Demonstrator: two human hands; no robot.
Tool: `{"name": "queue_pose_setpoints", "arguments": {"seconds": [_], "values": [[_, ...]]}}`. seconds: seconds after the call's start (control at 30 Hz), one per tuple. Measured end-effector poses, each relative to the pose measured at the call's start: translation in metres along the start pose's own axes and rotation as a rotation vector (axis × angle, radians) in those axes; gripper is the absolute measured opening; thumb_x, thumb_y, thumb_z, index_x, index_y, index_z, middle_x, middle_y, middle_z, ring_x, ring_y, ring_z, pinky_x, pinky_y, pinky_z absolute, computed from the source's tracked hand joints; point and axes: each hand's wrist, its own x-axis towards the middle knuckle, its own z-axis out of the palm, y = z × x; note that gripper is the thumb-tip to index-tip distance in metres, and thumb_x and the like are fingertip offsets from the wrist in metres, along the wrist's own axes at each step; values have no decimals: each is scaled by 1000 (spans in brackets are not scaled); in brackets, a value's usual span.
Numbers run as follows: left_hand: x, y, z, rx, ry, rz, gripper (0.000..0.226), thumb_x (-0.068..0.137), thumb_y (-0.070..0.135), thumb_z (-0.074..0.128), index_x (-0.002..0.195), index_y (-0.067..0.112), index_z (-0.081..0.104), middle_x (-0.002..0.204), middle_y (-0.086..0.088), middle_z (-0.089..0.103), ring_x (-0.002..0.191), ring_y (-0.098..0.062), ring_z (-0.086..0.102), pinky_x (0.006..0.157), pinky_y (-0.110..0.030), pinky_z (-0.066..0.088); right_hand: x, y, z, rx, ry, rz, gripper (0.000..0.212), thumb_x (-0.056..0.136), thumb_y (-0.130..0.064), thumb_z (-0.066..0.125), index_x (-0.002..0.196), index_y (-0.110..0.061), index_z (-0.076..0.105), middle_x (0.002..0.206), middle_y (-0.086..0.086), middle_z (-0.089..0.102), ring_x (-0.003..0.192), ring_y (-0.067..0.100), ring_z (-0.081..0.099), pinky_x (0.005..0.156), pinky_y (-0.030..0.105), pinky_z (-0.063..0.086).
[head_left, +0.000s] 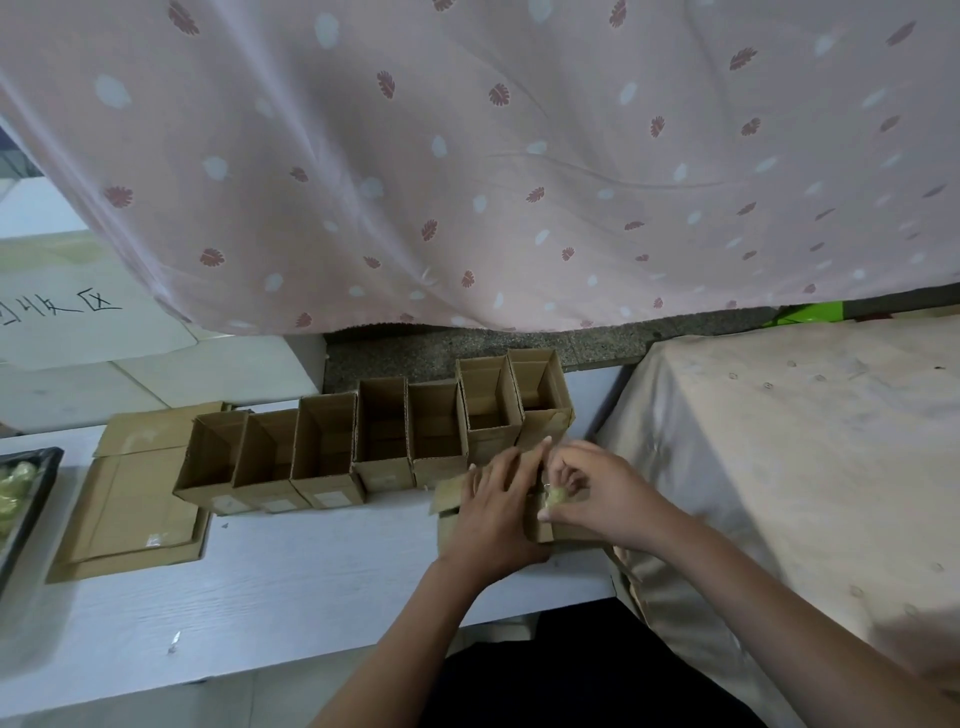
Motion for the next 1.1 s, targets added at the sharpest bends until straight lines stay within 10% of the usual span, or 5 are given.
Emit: {"name": "queue_pose_setpoints", "arguments": {"seconds": [0.13, 0.53, 0.63, 0.77, 1.1], "values": [[-2, -5, -4, -247, 57, -38, 118, 55, 61, 79, 153, 42, 16, 149, 11, 27, 127, -18, 45, 90, -43, 54, 5, 3, 4, 61, 43, 12, 33, 71, -18, 89, 77, -16, 56, 99, -17, 68, 91, -2, 64, 84, 23, 51], [-25, -49, 12, -246, 4, -237, 116, 71, 31, 84, 155, 35, 3, 158, 13, 10, 132, -27, 42, 92, -38, 54, 13, 26, 5, -74, 39, 182, 41, 68, -34, 90, 105, -22, 75, 94, -10, 56, 79, 4, 57, 70, 10, 44], [-23, -48, 13, -49, -9, -211, 114, 76, 45, 76, 158, 27, -1, 162, 5, 0, 148, -30, 19, 116, -49, 34, 16, 30, 14, -19, 15, 231, 40, 75, -32, 86, 109, -18, 71, 119, -6, 53, 92, 7, 64, 85, 18, 52], [-13, -34, 14, 239, -54, -132, 109, 79, 73, 48, 160, 20, -3, 167, -5, -14, 154, -26, -15, 123, -52, -8, 14, 29, 19, -60, 1, 291, 22, 81, -38, 79, 89, -34, 59, 96, -8, 63, 87, 6, 62, 68, 20, 49], [-3, -22, 32, 409, -75, -95, 95, 91, 75, 13, 160, 13, -9, 165, -17, -19, 151, -33, -22, 121, -56, -8, 1, 29, 15, -20, 125, 312, 24, 80, -24, 75, 84, -29, 52, 86, -3, 62, 80, 15, 61, 65, 29, 50]]}}
